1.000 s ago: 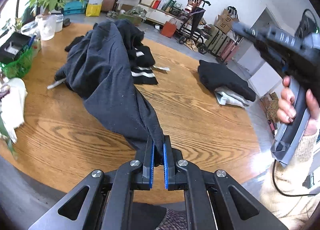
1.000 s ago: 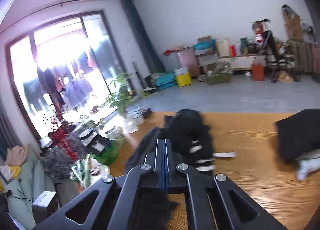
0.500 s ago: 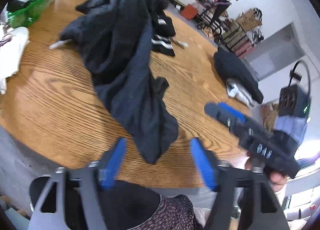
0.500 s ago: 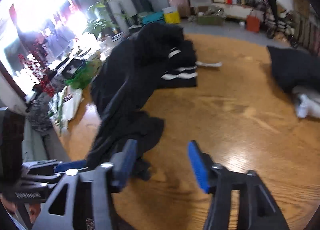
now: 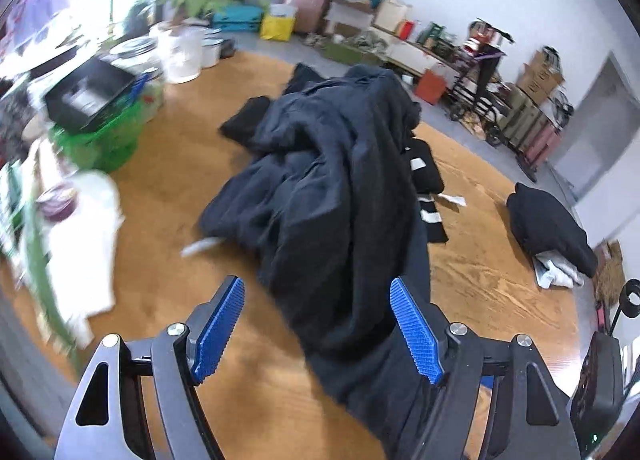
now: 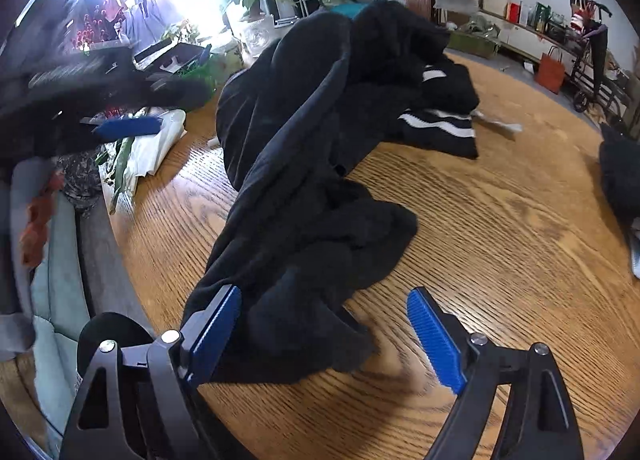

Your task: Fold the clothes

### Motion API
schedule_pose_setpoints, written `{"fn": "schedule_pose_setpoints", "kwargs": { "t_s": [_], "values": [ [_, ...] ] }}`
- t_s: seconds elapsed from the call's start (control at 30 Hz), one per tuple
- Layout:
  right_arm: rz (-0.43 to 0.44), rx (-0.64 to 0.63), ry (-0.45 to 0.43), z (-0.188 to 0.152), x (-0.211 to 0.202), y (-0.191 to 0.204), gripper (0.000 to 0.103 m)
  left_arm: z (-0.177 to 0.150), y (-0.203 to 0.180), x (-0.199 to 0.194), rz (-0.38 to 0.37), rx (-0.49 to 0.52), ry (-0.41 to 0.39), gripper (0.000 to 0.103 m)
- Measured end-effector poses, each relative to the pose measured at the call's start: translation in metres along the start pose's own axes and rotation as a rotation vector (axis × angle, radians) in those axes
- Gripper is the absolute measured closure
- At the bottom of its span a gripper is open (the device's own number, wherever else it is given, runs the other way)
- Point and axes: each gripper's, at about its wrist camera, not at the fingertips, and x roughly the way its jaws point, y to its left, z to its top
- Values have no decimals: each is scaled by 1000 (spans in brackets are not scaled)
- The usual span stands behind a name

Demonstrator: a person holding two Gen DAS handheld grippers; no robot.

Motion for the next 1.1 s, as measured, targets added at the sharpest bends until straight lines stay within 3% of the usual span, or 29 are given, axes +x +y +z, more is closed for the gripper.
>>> {"fn": "schedule_pose_setpoints", "kwargs": {
  "t_s": [0.13, 0.17, 0.2, 0.23, 0.27, 0.3, 0.47, 0.6, 0.9, 0.97, 1.07, 1.1],
  "values": [
    [22, -12, 26, 5, 15, 1, 14, 10, -5, 30, -18, 22, 11, 27],
    [37, -17, 32, 6, 19, 2, 17, 10, -4, 38, -8, 16, 19, 31],
    [52, -22, 39, 6, 23, 3, 31, 11, -3, 45, 7, 9, 30, 54],
    [74, -19, 45, 6, 26, 4, 59, 11, -2, 53, 21, 2, 40, 69],
    [99, -14, 51, 5, 28, 4, 69, 10, 0, 55, 21, -5, 48, 82],
    [105, 0, 51, 4, 30, 4, 71, 10, 2, 55, 15, -12, 54, 85],
    [79, 49, -6, 1, 11, -10, 85, 7, 12, 48, -8, -61, 91, 89],
    [-17, 187, -119, -8, -27, -55, 92, -8, 0, 25, -65, -52, 116, 91],
    [-250, 526, -345, -61, -155, -174, 93, -75, -49, -41, -450, 30, 219, 91],
    [-304, 578, -394, -70, -184, -194, 94, -82, -57, -49, -467, 57, 226, 91],
    [-368, 600, -449, -79, -220, -207, 94, -83, -53, -37, -394, 12, 258, 90],
    [-368, 610, -451, -82, -227, -211, 94, -82, -52, -33, -366, -6, 269, 83]
  ]
}}
